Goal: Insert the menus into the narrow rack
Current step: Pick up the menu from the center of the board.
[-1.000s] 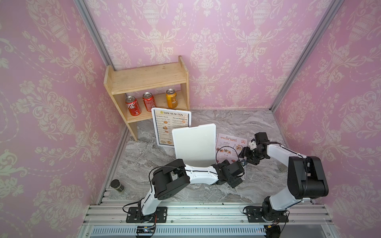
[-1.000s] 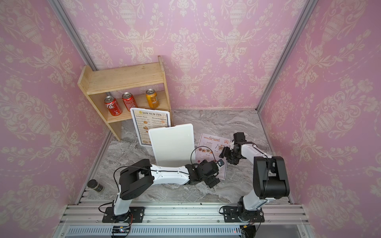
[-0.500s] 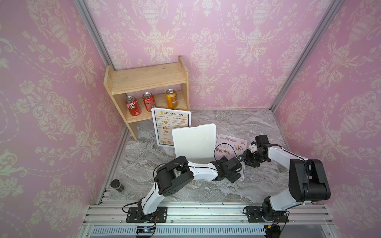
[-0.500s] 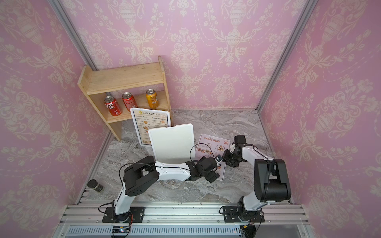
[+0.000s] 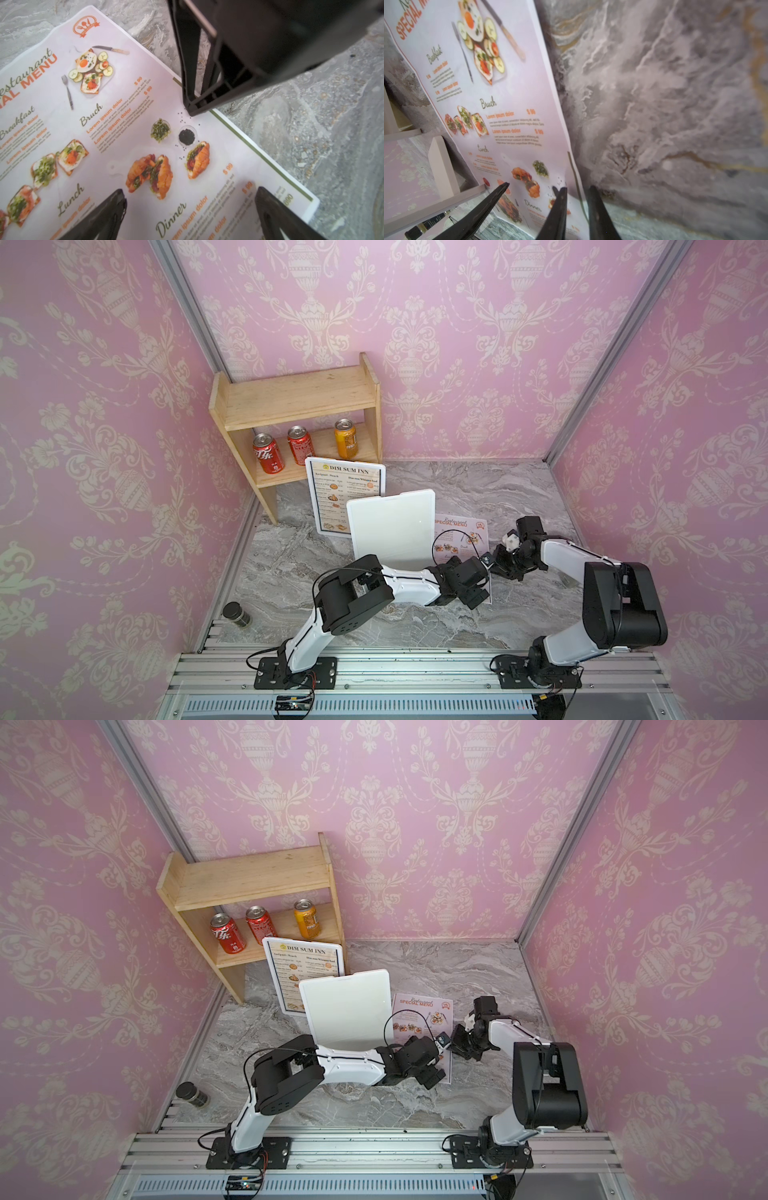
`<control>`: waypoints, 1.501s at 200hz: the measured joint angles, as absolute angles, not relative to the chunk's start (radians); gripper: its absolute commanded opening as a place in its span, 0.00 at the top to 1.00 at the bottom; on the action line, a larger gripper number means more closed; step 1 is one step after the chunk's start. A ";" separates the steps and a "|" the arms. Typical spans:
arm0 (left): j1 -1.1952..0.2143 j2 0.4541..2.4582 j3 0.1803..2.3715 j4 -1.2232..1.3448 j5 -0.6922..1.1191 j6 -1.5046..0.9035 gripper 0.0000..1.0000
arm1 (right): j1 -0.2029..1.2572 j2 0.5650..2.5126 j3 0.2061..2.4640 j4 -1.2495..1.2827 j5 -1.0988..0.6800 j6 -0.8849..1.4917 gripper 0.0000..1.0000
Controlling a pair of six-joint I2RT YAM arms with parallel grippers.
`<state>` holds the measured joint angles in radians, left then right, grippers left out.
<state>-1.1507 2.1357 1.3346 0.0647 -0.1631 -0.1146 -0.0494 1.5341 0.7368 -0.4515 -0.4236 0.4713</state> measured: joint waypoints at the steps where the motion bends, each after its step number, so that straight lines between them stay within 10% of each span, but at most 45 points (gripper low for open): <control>1: -1.151 2.136 1.335 0.065 -0.163 -0.115 0.01 | -0.050 1.534 0.736 -0.451 -0.424 0.471 0.82; 171: -1.134 2.115 1.311 0.097 -0.161 -0.060 0.01 | -0.043 1.441 0.735 -0.542 -0.435 0.438 1.00; 300: -1.050 1.388 1.113 0.293 -0.027 0.093 0.01 | 0.029 1.121 1.375 -0.829 -0.303 0.347 1.00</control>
